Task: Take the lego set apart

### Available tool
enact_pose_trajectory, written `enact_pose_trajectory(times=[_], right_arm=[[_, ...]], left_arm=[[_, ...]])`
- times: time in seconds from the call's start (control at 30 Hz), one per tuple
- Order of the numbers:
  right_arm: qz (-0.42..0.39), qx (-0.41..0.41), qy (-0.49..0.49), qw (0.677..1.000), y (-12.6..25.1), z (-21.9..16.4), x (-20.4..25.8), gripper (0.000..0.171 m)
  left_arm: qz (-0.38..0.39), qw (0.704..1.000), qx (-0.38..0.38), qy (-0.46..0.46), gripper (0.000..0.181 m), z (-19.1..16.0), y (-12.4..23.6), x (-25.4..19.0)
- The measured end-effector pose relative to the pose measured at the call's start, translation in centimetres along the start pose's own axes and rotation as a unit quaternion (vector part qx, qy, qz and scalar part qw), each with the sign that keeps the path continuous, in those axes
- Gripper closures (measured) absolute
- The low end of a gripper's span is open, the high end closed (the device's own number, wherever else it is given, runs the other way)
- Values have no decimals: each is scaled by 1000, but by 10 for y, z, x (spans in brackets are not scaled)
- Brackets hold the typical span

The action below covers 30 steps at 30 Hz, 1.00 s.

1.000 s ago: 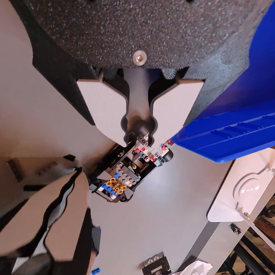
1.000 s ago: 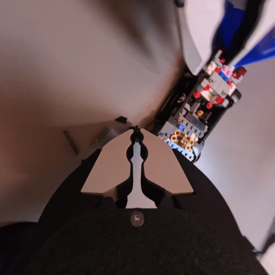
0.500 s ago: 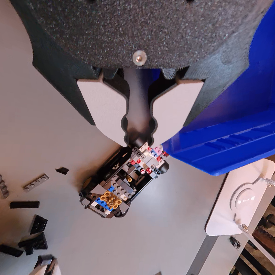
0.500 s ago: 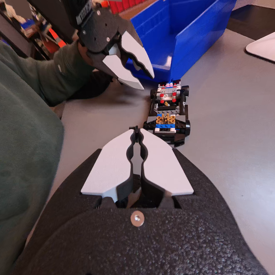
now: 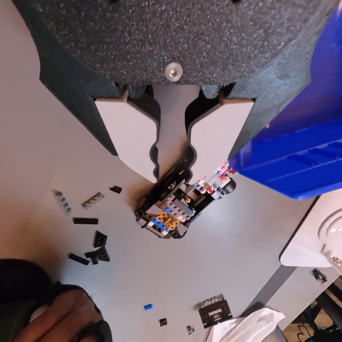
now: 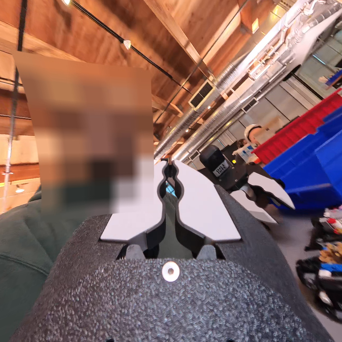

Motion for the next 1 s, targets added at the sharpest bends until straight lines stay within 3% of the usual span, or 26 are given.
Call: enact_pose_trajectory(times=[0.27, 0.4, 0.73, 0.9, 1.0], right_arm=[[20, -3, -1, 1000, -4, -2, 1, 168], [4, 2, 0, 1000, 0, -1, -1, 168], [-211, 167, 40, 962, 6, -16, -26, 168], [-298, 207, 74, 929, 14, -13, -32, 168], [-333, 208, 73, 917, 20, -12, -33, 168]], left_arm=[[39, 999, 12, 7, 157, -1, 8, 15], [59, 996, 67, 12, 154, -11, 13, 26], [22, 982, 185, 16, 150, -28, 12, 10], [87, 976, 199, 19, 147, -28, 1, 8], [121, 971, 206, 6, 136, -32, -6, 11]])
Point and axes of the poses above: each gripper's, where its closed fingertips meet, y back along the fingers, z out of its top, x = y × z across the jaws, the point moved 8 cm from there along y, back along the fingers, and after that the axes turned 15 degrees about z, right-handed, at the moved point
